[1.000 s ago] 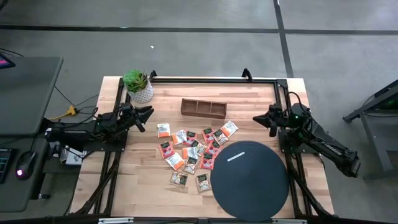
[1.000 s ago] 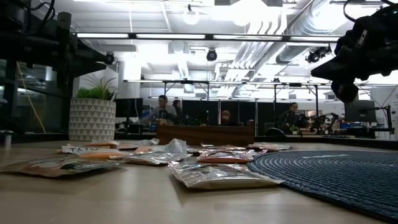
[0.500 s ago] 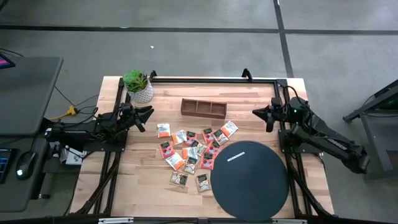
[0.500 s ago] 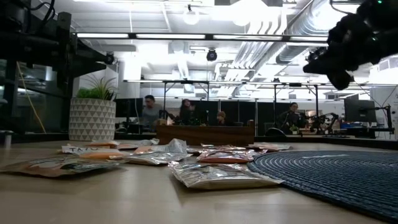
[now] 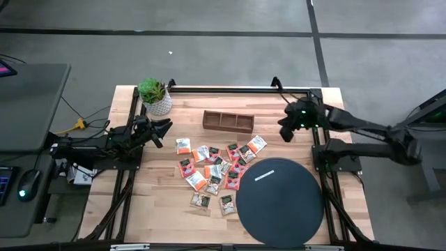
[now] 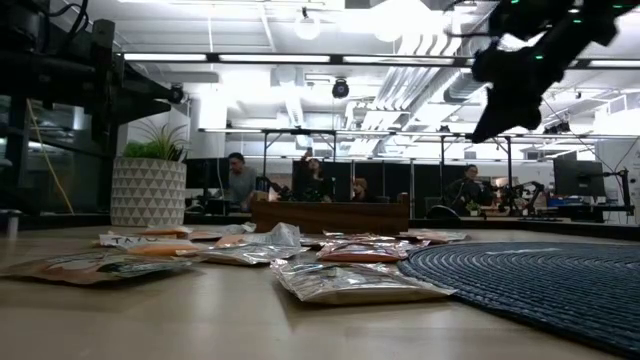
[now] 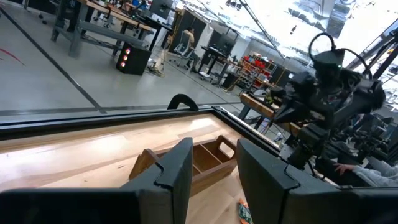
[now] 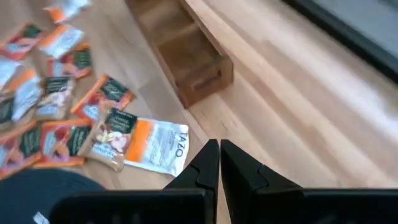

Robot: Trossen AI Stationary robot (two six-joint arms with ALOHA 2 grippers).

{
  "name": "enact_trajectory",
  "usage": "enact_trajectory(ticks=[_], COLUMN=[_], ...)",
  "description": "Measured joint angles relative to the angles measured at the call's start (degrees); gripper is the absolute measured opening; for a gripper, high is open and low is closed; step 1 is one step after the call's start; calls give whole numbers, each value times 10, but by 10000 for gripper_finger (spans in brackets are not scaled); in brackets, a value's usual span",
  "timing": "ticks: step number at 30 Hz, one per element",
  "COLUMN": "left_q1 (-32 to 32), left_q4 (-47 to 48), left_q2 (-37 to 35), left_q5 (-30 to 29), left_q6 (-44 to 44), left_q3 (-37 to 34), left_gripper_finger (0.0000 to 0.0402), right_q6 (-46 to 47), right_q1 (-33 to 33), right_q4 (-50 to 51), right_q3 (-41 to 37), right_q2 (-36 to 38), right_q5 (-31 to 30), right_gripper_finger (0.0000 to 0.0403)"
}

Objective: Pick & Place Tea
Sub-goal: Put the white orange tea sachet into the right section of the wooden organizer

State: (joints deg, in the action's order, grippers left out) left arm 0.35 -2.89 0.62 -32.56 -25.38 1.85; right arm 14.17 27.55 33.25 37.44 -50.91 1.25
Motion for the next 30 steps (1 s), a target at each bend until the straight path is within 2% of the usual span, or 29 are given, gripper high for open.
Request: enact_trajectory(ticks=[3, 6, 9, 14, 23, 26, 30], left_q1=[0, 0, 0, 0, 0, 0, 0], left_q4=[0, 0, 0, 0, 0, 0, 0], left_q2=[0, 0, 0, 0, 0, 0, 0], left_q5=[0, 0, 0, 0, 0, 0, 0], left_q6=[0, 0, 0, 0, 0, 0, 0], left_q3=[0, 0, 0, 0, 0, 0, 0], left_gripper_finger=[123, 123, 123, 123, 123, 123, 123], right_q6=[83, 127, 129, 129, 164, 170, 184], right_q1=[-17, -32, -35, -40, -47, -52, -59], right_q4=[19, 23, 21, 20, 24, 24, 22], right_q3=[33, 60, 81, 116, 131, 131, 131], right_q2=[-70, -135, -186, -253, -317, -333, -355], right_q5=[-5, 17, 51, 72, 74, 75, 77], right_gripper_finger=[12, 12, 12, 12, 13, 28, 79])
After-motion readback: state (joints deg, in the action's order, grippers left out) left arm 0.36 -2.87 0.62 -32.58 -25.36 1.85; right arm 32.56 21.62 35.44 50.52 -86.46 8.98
